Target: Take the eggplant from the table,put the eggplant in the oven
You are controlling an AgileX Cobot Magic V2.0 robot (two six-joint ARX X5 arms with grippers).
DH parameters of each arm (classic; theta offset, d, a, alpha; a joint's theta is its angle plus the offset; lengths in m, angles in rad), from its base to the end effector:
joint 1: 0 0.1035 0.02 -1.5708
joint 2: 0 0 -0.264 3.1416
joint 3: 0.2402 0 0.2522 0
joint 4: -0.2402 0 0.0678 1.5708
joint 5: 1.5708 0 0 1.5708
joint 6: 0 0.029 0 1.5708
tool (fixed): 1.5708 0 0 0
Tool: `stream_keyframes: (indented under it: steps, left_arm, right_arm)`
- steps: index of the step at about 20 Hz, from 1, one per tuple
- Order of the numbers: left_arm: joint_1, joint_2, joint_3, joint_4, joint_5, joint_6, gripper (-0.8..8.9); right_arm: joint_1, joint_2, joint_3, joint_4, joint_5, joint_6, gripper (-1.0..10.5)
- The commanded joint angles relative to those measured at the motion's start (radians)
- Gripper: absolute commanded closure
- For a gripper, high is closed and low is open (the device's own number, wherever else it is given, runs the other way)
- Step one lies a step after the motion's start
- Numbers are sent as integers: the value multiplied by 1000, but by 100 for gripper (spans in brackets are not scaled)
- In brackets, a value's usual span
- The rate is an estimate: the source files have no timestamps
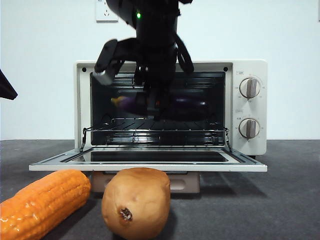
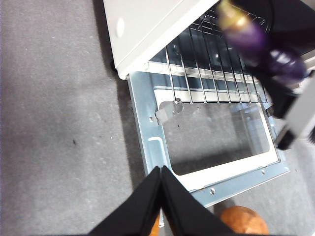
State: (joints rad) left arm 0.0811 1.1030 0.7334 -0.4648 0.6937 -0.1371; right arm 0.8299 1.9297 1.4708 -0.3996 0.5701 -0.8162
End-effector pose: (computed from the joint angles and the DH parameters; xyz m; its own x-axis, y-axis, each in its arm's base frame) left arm 0.2124 -0.0013 0.2398 0.5665 -0.5955 -0.5697 0.2614 0.7854 -0.5611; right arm 0.2945 0.2987 0.2262 0.7696 0.0417 -0.6372 -0.6346 0.1606 -0.7560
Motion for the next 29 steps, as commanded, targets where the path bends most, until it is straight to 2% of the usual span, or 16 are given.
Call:
stream_keyframes:
  steps: [1, 4, 9, 13, 21, 23, 26, 29]
  left_arm:
    - [2, 8, 5, 15, 14, -7, 810]
    - [2, 8, 5, 17, 13, -6, 810]
    - [2, 8, 5, 39, 13, -7, 810]
    - [2, 8, 5, 40, 13, -7, 810]
    - [1, 23, 5, 43, 11, -7, 810]
    - [0, 34, 5, 43, -27, -6, 810]
    - [-6, 116, 5, 43, -33, -6, 810]
    - [-29, 240, 5, 45, -32, -6, 810]
  right_arm:
    - [-4, 48, 26, 13, 6, 15, 729]
    - [-3, 53, 26, 26, 8, 50, 638]
    - [42, 52, 26, 30, 87, 51, 631]
    - [80, 45, 26, 17, 145, 110, 631]
    - [158, -29, 26, -63, 145, 250, 632]
    - [188, -86, 26, -132, 130, 336, 633]
    - [269, -256, 26, -264, 23, 535, 681]
    - [377, -461, 26, -386, -20, 643, 756]
